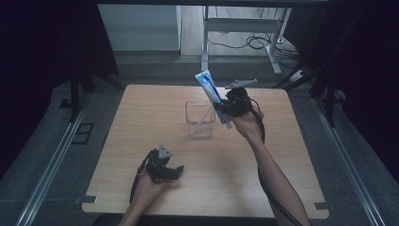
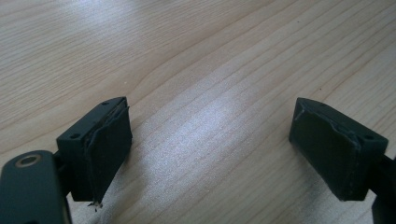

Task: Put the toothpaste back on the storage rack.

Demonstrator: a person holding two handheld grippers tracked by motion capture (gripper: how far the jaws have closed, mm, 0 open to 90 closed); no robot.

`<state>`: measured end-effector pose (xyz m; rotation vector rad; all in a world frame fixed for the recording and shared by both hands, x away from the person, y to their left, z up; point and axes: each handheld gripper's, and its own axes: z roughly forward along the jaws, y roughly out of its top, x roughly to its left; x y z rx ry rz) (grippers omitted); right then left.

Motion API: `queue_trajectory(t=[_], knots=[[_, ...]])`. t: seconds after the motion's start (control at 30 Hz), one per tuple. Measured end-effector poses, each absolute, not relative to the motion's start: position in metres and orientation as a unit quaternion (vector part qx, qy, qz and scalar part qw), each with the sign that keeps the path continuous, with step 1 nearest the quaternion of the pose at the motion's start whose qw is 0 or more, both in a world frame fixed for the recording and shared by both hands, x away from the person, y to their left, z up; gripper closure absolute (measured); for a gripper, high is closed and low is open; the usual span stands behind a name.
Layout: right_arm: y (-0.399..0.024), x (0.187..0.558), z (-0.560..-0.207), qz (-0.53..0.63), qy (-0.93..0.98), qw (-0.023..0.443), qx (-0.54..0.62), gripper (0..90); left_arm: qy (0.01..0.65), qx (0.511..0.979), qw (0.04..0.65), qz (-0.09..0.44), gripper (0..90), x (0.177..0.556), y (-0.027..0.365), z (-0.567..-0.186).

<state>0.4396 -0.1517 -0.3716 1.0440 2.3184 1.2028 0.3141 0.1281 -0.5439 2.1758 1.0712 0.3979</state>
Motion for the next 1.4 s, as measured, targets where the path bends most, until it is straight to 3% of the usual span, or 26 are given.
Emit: queue_trajectory(t=[0.53, 1.4], knots=[[-0.117, 0.466, -0.377, 0.447, 0.799, 0.181, 0.359, 72.7, 0.411, 0.834, 0.336, 0.153, 13.1, 0.314, 0.128, -0.544], [-0.095, 0.486, -0.42, 0.462, 0.787, 0.197, 0.358, 72.7, 0.411, 0.834, 0.335, 0.152, 13.1, 0.314, 0.128, -0.544]])
